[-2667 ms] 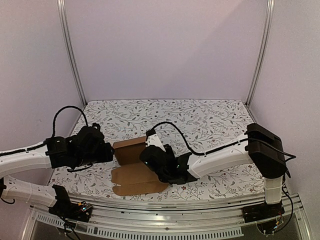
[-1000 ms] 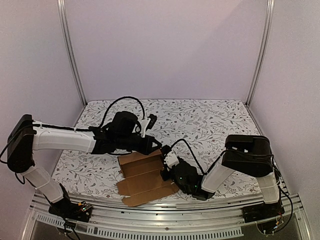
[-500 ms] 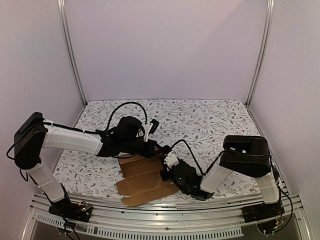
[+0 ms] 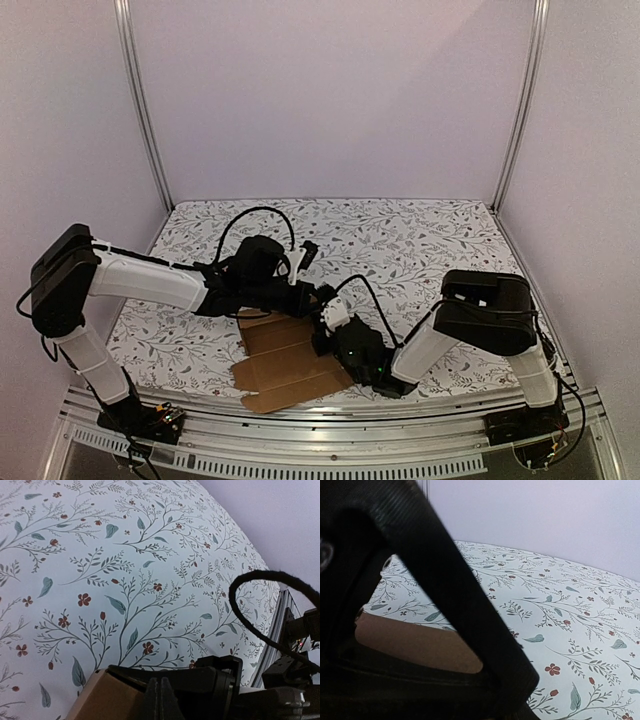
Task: Fold the paper box
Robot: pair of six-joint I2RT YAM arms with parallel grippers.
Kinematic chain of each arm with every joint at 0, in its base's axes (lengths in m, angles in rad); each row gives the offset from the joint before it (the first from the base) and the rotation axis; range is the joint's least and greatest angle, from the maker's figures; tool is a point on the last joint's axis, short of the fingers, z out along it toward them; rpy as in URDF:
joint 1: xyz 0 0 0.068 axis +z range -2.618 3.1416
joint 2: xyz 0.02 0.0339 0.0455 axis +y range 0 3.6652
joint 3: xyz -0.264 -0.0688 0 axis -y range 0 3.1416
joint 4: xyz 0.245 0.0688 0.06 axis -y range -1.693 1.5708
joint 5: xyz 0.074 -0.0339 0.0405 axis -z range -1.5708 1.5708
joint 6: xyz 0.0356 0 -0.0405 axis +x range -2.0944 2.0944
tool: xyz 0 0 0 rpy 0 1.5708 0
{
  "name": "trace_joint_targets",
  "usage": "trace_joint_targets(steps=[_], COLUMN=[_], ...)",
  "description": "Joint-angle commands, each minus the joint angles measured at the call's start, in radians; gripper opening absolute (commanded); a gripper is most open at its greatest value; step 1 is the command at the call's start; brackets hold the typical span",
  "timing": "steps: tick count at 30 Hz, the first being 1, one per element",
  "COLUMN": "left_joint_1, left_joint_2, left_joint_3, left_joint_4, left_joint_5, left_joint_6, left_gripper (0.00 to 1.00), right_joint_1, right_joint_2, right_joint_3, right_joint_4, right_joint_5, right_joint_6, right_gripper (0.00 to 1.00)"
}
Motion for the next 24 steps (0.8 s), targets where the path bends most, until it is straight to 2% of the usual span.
trace_joint_targets(steps=[1,4,7,9,18,20,24], left_joint_1=[0.005,0.005,0.007,0.007,0.007,0.007,0.007], left_joint_2=[0.015,0.009,0.003,0.004,0.013,0.015,0.021], left_joint_3=[-0.025,-0.029,-0.032,-0.032,-0.030,-0.029,-0.028], left_joint_4=[-0.016,-0.019,-0.021,-0.021,-0.022,-0.022,-0.022], left_joint_5=[-0.004,-0.009,-0.014,-0.015,-0.020,-0.021,-0.025], left_joint_6=[-0.002,-0.002,-0.002,-0.002,-0.010,-0.011,-0.013], left_gripper=[0.00,0.00,0.00,0.00,0.00,0.00,0.00], right_joint_1=[-0.022,-0.029,-0.032,-0.032,-0.032,-0.032,-0.031], right_joint_2=[0.054,0.063,0.067,0.068,0.073,0.068,0.050], right_joint_3=[0.038,0.041,0.039,0.037,0.042,0.039,0.019], right_joint_4=[-0.028,-0.029,-0.029,-0.027,-0.023,-0.022,0.003], right_joint_5=[0.055,0.063,0.061,0.055,0.058,0.061,0.060], right_joint_6=[-0.007,-0.002,0.007,0.012,0.010,0.010,0.006], right_gripper=[0.24,0.11,0.09,0.00,0.01,0.13,0.22])
